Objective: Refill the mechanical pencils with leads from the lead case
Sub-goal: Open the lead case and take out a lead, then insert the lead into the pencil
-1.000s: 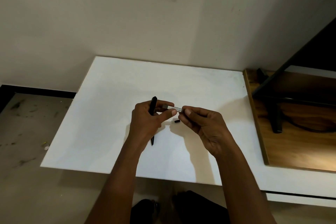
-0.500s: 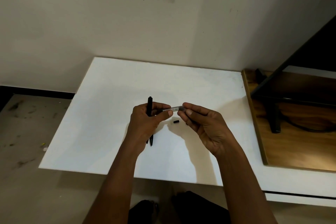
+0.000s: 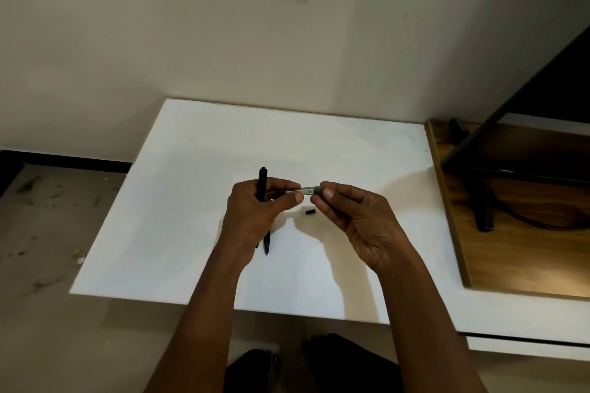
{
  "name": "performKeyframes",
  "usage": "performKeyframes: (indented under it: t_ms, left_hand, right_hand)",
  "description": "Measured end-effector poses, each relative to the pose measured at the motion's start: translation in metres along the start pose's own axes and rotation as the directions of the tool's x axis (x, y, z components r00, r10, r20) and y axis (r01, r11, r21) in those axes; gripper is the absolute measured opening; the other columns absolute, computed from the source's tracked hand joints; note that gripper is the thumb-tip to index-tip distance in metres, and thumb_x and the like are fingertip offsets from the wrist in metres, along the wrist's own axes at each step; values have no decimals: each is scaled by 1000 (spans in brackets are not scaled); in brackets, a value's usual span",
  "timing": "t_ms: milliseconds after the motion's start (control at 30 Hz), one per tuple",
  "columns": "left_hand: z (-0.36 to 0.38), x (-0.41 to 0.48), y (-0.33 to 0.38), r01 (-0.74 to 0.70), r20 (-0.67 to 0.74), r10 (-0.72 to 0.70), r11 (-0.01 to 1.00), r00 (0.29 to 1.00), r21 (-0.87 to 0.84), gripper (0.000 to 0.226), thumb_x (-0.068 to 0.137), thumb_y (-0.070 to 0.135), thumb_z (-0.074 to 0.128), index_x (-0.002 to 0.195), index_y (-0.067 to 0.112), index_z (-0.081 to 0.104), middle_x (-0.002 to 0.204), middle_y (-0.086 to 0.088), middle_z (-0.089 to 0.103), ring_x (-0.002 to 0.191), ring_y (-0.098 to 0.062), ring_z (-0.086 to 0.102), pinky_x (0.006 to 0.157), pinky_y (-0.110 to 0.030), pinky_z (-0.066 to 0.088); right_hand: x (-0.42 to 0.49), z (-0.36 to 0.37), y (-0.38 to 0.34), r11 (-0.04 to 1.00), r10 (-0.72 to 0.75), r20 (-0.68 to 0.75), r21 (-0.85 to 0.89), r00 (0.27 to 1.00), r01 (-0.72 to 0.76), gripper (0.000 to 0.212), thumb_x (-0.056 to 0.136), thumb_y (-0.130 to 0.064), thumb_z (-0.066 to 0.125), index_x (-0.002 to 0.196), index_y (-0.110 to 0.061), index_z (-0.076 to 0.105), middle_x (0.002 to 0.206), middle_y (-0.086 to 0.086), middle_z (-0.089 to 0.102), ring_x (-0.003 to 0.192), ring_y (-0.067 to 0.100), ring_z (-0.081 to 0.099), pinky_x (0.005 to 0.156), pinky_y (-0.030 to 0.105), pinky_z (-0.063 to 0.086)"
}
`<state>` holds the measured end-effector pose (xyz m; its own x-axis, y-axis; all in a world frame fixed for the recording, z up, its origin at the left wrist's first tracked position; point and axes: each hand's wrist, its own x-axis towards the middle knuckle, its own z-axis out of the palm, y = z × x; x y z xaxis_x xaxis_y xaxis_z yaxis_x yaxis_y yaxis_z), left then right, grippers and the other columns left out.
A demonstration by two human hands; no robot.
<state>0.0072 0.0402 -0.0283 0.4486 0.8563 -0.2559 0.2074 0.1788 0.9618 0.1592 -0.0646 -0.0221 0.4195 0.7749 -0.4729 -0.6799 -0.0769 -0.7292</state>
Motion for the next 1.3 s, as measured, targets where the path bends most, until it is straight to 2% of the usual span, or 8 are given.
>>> performKeyframes:
  t_ms: [267, 467, 600, 733, 833, 967, 1167, 1300]
  left_hand:
    - [1, 0, 1, -15, 1, 15, 1000, 1000, 28, 11, 75, 22, 85, 85, 23, 81, 51, 18, 62, 46, 4, 52, 58, -24, 35]
    - [2, 0, 1, -12, 0, 12, 1000, 1000, 22, 11, 75, 24, 86, 85, 24, 81, 54, 17, 64, 47, 4, 53, 58, -24, 36]
    - [1, 1, -2, 21, 28, -20, 999, 999, -31, 12, 76, 23, 85, 87, 23, 80, 53, 15, 62, 43, 1, 48, 52, -22, 33]
    - [1, 0, -2, 45, 76, -40, 996, 996, -71, 13, 76, 23, 85, 87, 22, 79, 53, 9, 57, 42, -5, 40, 42, -14, 32]
    - [1, -1, -2, 62, 103, -54, 995, 993, -81, 11, 77, 26, 83, 88, 23, 80, 61, 1, 57, 44, -7, 38, 43, -16, 30]
    - [3, 0, -3, 62, 71, -61, 998, 996, -13, 8, 79, 28, 82, 87, 25, 81, 49, 22, 55, 42, 4, 48, 50, -21, 30]
    - [1, 0, -6, 76, 71, -73, 996, 995, -38, 7, 79, 31, 82, 85, 30, 82, 48, 19, 50, 42, -1, 40, 43, -12, 30]
    - [1, 0, -5, 86, 68, -81, 994, 994, -63, 7, 80, 31, 81, 86, 33, 82, 50, 18, 50, 44, -3, 38, 42, -12, 29]
  right_hand:
    - [0, 1, 0, 1000, 12, -29, -14, 999, -13, 13, 85, 5, 69, 80, -1, 79, 92, 19, 78, 82, 26, 78, 72, 23, 61]
    - [1, 3, 2, 1000, -5, -76, -2, 997, 5, 7, 89, 4, 67, 90, 4, 74, 89, 17, 78, 79, 24, 77, 70, 23, 61]
    - [2, 1, 0, 999, -53, -110, 0, 993, 53, 8, 89, 1, 69, 95, 4, 73, 89, 17, 78, 79, 24, 77, 71, 23, 61]
    - [3, -1, 0, 983, -161, -110, -103, 981, 150, 10, 89, -4, 70, 97, 1, 74, 84, 13, 78, 77, 23, 77, 76, 27, 63]
    - [3, 0, -1, 962, -236, -85, -161, 968, 220, 9, 91, -5, 68, 97, -1, 74, 82, 12, 78, 75, 21, 76, 76, 26, 62]
    - [2, 1, -4, 912, -335, -60, -273, 940, 308, 8, 93, -5, 67, 96, -4, 74, 82, 11, 78, 72, 18, 74, 72, 23, 59]
    - [0, 3, -6, 858, -396, -32, -369, 918, 357, 8, 93, -6, 68, 94, -8, 76, 87, 13, 78, 78, 20, 75, 72, 24, 58]
    - [-1, 3, -8, 820, -424, -12, -428, 905, 379, 7, 92, -9, 70, 93, -10, 77, 88, 9, 79, 79, 16, 75, 70, 21, 57]
